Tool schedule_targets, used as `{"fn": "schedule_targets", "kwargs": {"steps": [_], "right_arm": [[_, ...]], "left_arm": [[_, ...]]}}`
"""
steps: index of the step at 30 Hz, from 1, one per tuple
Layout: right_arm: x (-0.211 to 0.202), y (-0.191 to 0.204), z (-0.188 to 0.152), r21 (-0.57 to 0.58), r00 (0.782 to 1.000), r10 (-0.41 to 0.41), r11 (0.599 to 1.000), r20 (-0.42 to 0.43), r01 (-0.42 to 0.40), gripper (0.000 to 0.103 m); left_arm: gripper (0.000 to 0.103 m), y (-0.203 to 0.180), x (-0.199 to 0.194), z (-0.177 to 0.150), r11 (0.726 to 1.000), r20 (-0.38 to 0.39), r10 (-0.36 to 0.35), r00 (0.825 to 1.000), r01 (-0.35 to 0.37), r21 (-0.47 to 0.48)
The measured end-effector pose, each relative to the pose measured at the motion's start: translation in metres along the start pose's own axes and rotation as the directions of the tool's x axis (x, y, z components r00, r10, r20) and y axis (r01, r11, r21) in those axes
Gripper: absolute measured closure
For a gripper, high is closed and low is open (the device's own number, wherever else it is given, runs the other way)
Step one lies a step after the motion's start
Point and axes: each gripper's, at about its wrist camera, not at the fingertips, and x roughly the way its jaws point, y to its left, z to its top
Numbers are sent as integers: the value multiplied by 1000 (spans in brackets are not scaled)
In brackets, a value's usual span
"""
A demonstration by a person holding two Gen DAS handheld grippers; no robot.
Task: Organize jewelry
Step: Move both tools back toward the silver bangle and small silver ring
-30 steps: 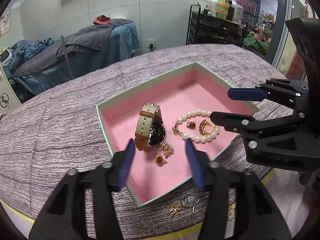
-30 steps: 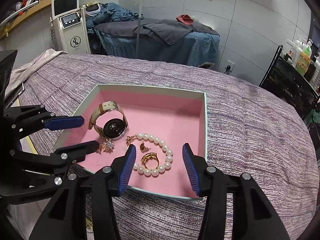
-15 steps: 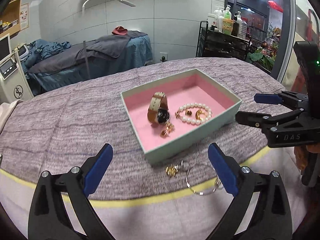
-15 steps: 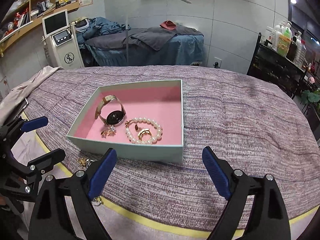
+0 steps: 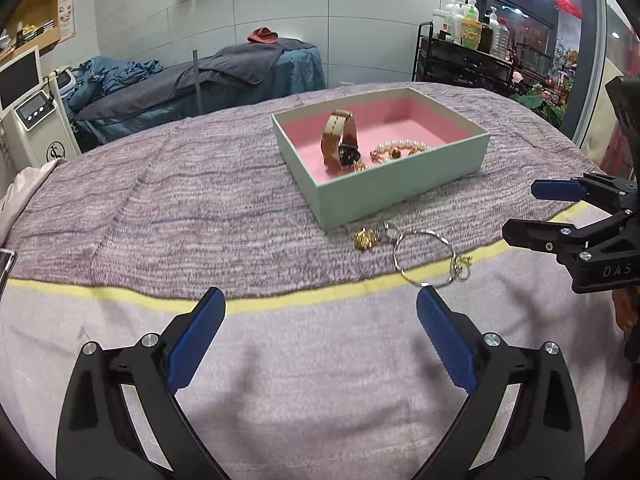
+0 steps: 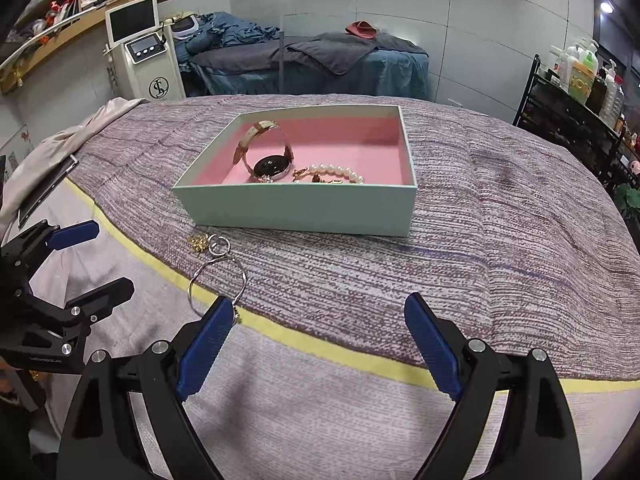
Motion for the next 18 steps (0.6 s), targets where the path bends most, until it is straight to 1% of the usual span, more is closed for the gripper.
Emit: {"fn": "schedule_targets", "kwargs": {"steps": [4,12,14,18], "right_arm": [[2,5,-7,-16,1000,4,1000,-15,-4,18],[4,11,-15,-48,999,15,999,-38,-17,18],[6,14,-16,-62,999,20,998,-42,-23,21],[9,23,-16,-96,998,28,995,-52,-33,26]], "left_arm": [[8,1,0,-8,1000,-7,-4,1000,4,-11],[8,-4,-1,-18,1000,-21,3,1000,-2,10],[8,-5,-1,-20,1000,-22,3,1000,-3,18],[8,-7,0,-20,1000,-26,-17,1000,18,22]]}}
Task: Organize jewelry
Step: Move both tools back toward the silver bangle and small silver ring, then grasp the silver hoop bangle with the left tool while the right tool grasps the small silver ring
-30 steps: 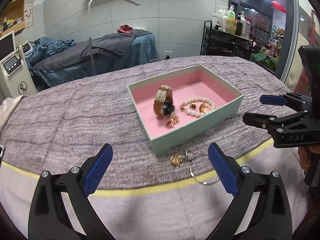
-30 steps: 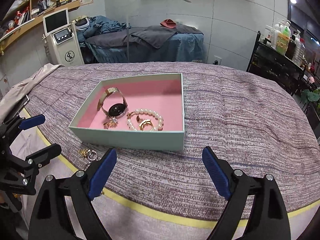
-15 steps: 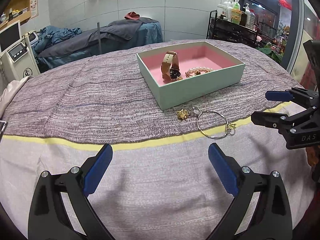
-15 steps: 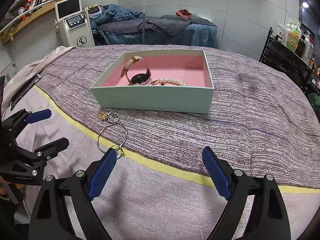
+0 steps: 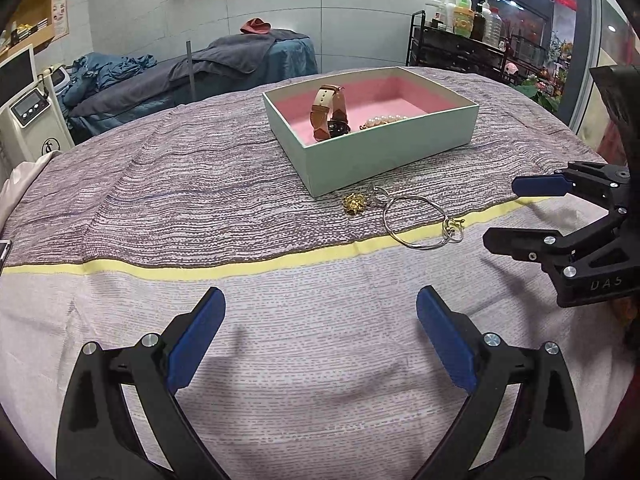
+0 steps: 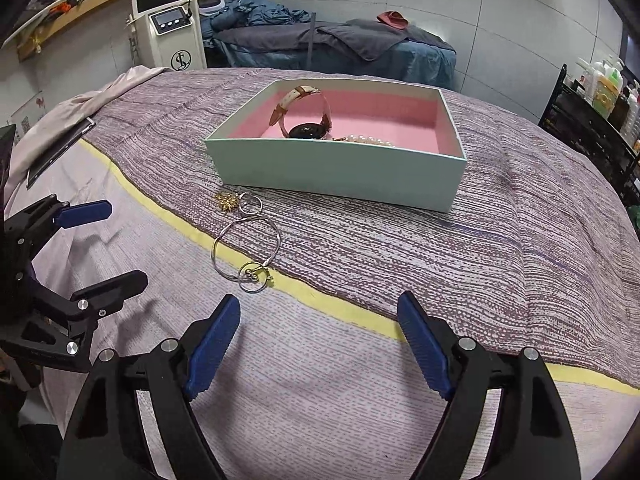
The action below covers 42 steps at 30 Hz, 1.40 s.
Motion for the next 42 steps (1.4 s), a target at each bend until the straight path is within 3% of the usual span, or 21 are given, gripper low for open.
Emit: {"fn": "schedule_targets", "kwargs": {"steps": [13,19,24,29,35,42], "right_arm": [[20,33,12,-139,999,24,990,-37,-29,59],[22,37,15,-155,998,44,987,-47,-51,83],[17,33,12,-128,998,53,990,-42,-58,83],[6,19,9,-76,999,42,996,-20,-44,83],[-4,-9,-1,20,1000,15,1000,-10,-15,83],[-12,-25,-11,73,1000,12,997,2,-12,83]], "left_arm": [[9,-5,3,2,1000,-13,-13,1000,13,10],[9,-4,6,4,1000,-18,-19,1000,19,10],[9,-12,12,7,999,-27,-40,999,41,29],[26,-26,27,16,992,-70,-113,991,116,43],[32,-40,44,35,982,-100,-184,978,187,19],[36,-51,62,53,982,-105,-186,977,188,9]]}}
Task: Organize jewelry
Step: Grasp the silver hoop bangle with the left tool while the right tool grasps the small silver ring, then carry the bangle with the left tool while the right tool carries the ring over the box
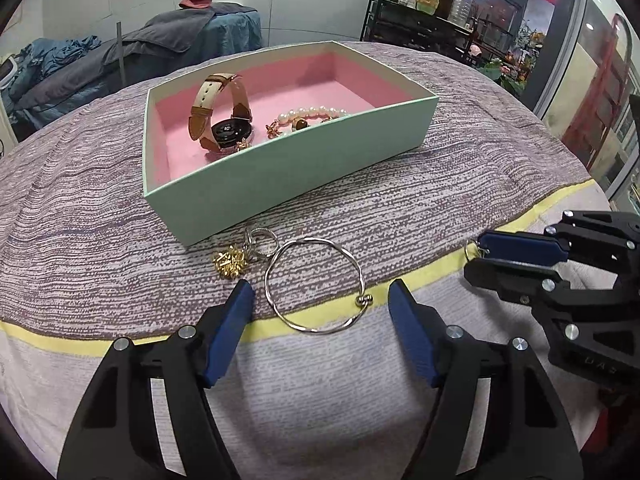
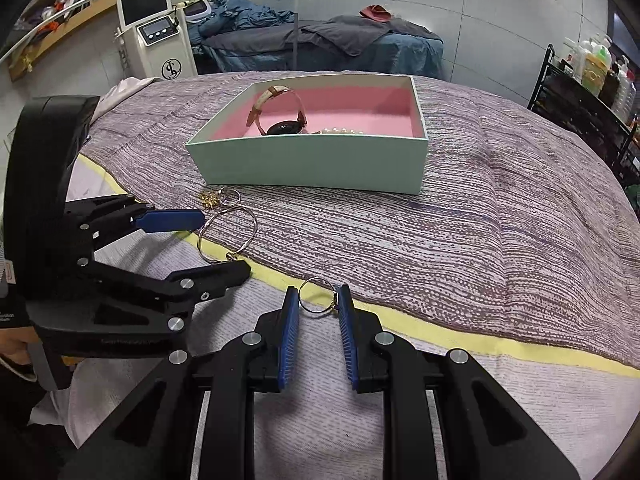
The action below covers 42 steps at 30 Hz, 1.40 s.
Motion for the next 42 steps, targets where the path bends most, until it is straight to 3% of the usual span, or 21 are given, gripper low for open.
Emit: {"fn": "schedule_targets", "kwargs": {"steps": [5,17,30,42], "right_arm": [[-1,-3,-3,11,1000,4,1000,4,-4,83],[-5,-4,-4,23,1000,13,1000,11,-14,83],[-11,-2,-2,12,998,49,999,29,-49,83],[-20,9,14,-22,996,62,998,66,-60,83]], "left_arm": [[53,-1,5,10,1000,4,3,1000,-3,6],[53,-4,-4,-2,1000,25,-14,1000,13,7],[53,0,-43,-25,999,66,-35,997,34,26],[53,7,-68,-7,998,131,-15,991,7,55]]}}
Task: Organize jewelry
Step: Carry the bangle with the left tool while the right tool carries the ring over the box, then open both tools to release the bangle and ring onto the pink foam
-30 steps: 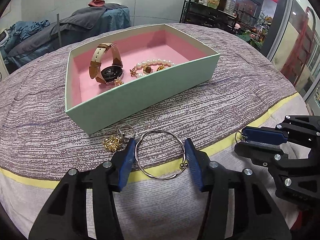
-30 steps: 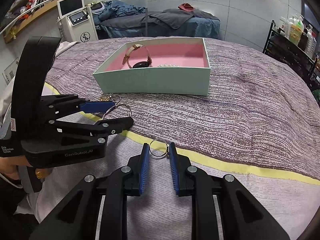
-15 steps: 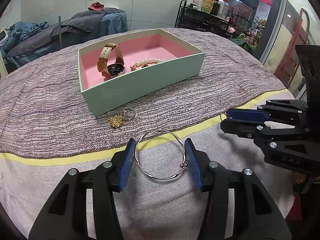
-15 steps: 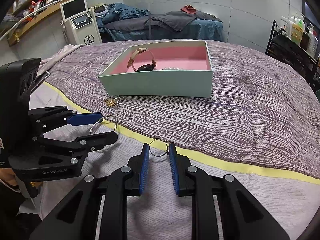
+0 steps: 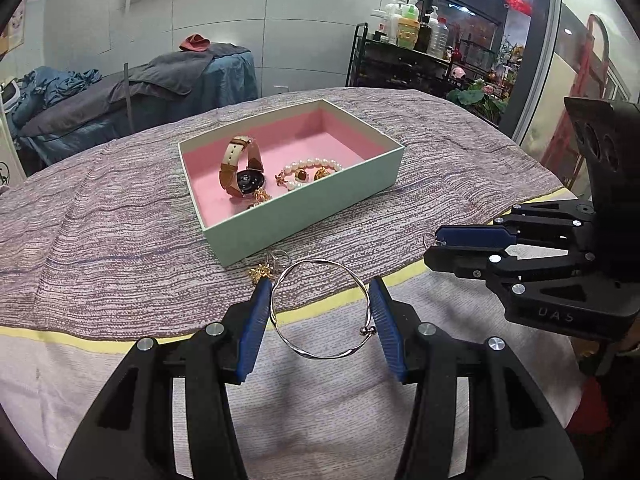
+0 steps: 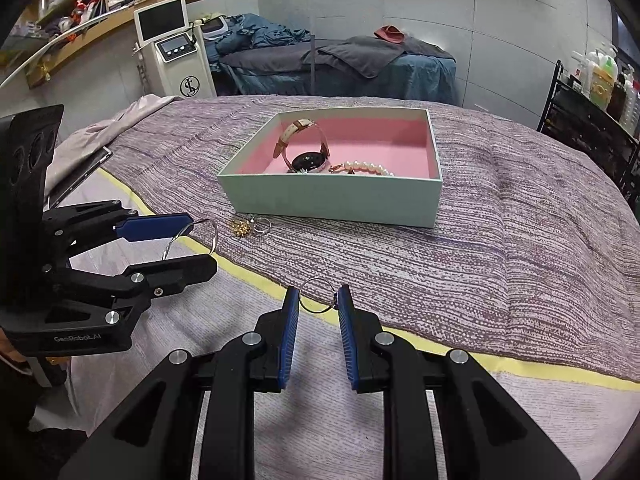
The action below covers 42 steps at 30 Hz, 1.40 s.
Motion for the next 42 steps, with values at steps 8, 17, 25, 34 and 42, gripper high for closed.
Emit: {"fn": "schedule_targets", "kwargs": {"steps": [8,17,25,34,42], "right_arm": [[5,0,20,-25,1000,7,1000,23,-6,83],[16,-5,52,-51,999,-2,999,51,5,83],[33,-11,77,-57,998,-21,998,56,24,83],[58,-21,94,-49,999,-40,998,36,42,83],[79,-28,100,-14,1000,-30,999,4,30,83]], "left_arm": [[53,6,1,17,999,31,22,999,-23,32],[53,22,11,44,998,53,44,998,-46,44],[53,39,28,76,999,46,27,999,-28,22],[53,50,75,134,999,-17,21,1000,-20,33],[52,43,141,165,997,-161,-7,987,18,71]]}}
